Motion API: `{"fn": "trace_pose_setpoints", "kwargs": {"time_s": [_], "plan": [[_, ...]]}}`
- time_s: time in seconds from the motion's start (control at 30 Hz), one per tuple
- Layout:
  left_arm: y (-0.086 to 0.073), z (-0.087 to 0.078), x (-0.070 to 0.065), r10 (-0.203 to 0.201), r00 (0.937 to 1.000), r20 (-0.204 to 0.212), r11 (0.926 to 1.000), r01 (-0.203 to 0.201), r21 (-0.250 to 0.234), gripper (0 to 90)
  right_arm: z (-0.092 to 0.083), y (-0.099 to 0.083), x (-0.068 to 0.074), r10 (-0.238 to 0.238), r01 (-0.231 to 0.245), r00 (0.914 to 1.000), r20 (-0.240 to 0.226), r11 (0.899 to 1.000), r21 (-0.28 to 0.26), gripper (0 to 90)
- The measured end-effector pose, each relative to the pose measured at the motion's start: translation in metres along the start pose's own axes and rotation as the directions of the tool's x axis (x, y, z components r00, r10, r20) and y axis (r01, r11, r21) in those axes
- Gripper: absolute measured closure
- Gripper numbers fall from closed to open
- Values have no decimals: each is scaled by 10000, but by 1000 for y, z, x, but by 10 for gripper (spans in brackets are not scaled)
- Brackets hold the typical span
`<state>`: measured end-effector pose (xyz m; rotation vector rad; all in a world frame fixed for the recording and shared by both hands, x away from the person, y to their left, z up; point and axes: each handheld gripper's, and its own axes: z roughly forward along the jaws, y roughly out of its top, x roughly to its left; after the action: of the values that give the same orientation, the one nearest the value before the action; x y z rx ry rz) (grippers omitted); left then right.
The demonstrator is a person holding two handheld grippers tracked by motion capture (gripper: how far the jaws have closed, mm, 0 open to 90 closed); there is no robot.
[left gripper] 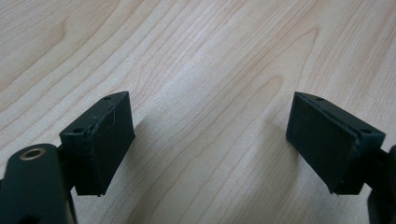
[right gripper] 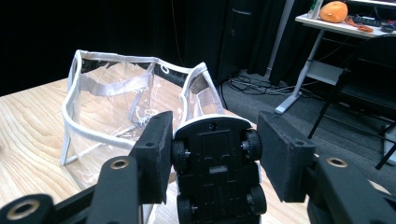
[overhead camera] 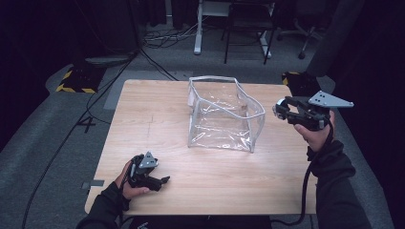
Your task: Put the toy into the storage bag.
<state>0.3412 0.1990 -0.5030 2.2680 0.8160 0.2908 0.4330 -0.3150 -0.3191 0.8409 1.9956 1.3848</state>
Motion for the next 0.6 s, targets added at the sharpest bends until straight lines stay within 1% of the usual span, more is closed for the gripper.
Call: {"fn": "trace_pose_setpoints", "kwargs": {"time_s": [0.23, 0.5, 0.53, 0.57, 0.6], "plan": [[0, 0, 0, -17, 10000, -9, 10000, 17, -23, 155, 6, 12, -1, 39, -40, 10000, -55, 10000, -84, 481], [0, 0, 0, 3, 10000, -7, 10000, -3, -7, 155, 10, 25, 2, -210, 209, 9998, -65, 9997, -158, 481], [0, 0, 0, -62, 10000, 51, 10000, 62, -16, 155, 11, 27, 3, -183, 181, 9998, -114, 9996, -222, 481], [0, 0, 0, -56, 10000, 35, 10000, 56, 0, 155, 12, 28, 3, -255, 253, 9996, -91, 9994, -223, 481], [0, 0, 0, -64, 10000, 44, 10000, 65, -30, 155, 12, 29, 4, -201, 199, 9998, -94, 9995, -228, 481]]}}
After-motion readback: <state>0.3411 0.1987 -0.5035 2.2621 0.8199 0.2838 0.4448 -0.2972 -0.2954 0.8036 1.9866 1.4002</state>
